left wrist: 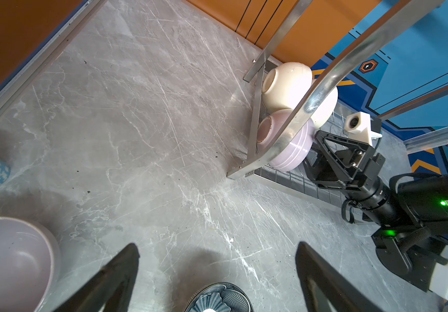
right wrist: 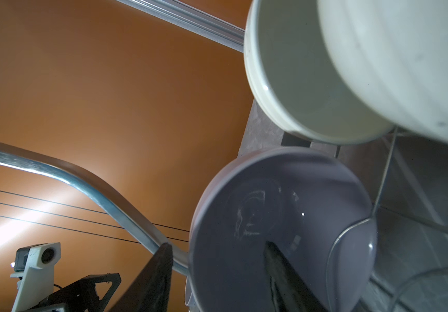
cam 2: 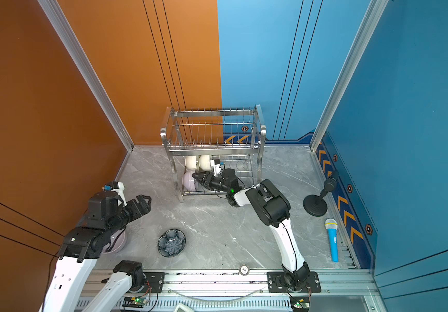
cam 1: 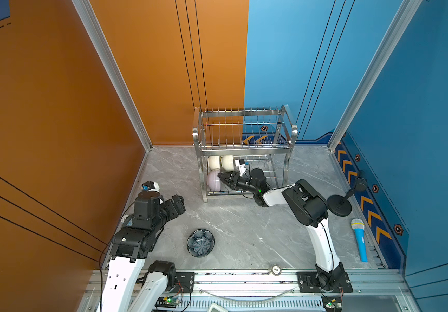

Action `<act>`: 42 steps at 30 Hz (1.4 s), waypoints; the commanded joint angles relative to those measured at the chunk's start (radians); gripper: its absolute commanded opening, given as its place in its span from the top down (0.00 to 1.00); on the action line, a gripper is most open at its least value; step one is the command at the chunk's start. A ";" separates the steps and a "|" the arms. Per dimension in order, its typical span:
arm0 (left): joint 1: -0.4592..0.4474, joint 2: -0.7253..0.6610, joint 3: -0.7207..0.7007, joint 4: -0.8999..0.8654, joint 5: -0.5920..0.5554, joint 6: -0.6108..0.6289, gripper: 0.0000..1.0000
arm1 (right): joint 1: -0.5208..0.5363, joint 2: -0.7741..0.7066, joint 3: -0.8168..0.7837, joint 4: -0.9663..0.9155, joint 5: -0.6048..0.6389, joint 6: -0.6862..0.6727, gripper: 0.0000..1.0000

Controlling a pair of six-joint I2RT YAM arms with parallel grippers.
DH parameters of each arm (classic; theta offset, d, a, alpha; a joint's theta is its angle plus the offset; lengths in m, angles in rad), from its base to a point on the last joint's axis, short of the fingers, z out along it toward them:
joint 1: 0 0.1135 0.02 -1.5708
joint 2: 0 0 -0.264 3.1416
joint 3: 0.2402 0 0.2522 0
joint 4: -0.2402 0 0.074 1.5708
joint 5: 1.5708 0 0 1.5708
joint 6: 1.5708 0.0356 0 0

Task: Load bowls into a dish rack
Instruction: Place the bowl in the dish rack, then pick up the bowl from the bottom-left of the table.

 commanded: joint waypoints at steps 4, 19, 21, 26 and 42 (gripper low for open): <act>0.014 -0.004 -0.021 0.001 -0.045 -0.038 0.10 | -0.017 -0.063 -0.028 0.016 -0.032 -0.027 0.43; 0.113 0.076 0.005 -0.230 -0.269 -0.253 0.21 | -0.039 -0.279 -0.155 -0.213 -0.019 -0.244 0.42; 0.133 0.081 0.007 -0.257 -0.288 -0.285 0.22 | -0.038 -0.304 -0.167 -0.251 -0.019 -0.276 0.42; 0.179 0.073 0.007 -0.330 -0.352 -0.359 0.24 | -0.040 -0.349 -0.202 -0.327 -0.013 -0.330 0.42; 0.495 0.100 -0.096 -0.394 -0.312 -0.423 0.27 | -0.047 -0.408 -0.231 -0.487 0.005 -0.403 0.43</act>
